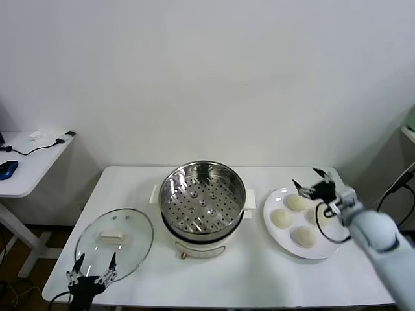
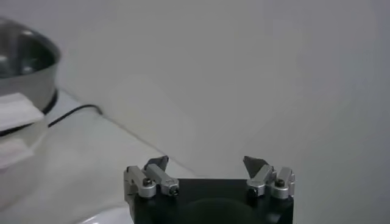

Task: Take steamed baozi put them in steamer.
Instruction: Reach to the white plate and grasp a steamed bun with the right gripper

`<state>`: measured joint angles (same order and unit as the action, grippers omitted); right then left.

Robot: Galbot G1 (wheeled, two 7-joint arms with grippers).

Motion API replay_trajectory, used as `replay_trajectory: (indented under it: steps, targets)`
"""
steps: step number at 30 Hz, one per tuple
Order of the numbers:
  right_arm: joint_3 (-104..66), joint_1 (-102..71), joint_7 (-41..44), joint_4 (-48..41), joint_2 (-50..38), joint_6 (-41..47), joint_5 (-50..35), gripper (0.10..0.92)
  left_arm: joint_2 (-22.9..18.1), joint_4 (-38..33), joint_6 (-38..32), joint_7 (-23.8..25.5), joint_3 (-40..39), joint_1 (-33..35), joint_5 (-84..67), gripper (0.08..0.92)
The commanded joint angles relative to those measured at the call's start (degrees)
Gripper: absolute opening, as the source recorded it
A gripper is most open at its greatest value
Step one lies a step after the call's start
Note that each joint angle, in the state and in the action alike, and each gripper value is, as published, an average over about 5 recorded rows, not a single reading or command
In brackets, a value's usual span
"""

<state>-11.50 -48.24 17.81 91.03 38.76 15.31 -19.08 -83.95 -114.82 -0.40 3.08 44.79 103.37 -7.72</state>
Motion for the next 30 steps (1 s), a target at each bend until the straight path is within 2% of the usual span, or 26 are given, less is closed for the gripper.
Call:
replay_trajectory:
  steps: [1,4,10,18,30]
  targets:
    - [36.8,39.2,37.6,-15.8,-15.2,-8.0,11.5,0.823,-0.1,-0.3,-0.6,0.3,-0.3,0.3,0.9,0.823]
    - [48.0,50.9,47.3,-21.3,-15.2,-14.5,14.6,0.823,-0.3,-0.4,-0.6,0.3,-0.3,0.5,1.1,0.823]
    - [66.3,68.4,54.0,-31.4,-8.0,-18.6,17.4,0.823,-1.1,-0.2,-0.7,0.5,-1.0,0.4,2.2,0.823]
    - [77.2,71.1,54.4,-38.6,2.6,-17.4,16.1,0.823,-1.6,0.0,-0.9,0.7,-0.8,0.2,2.5,0.823]
    - [73.5,62.2,50.2,-46.5,11.8,-13.0,16.2,0.823,-2.4,0.8,-1.3,0.3,-0.3,-0.4,2.7,0.823]
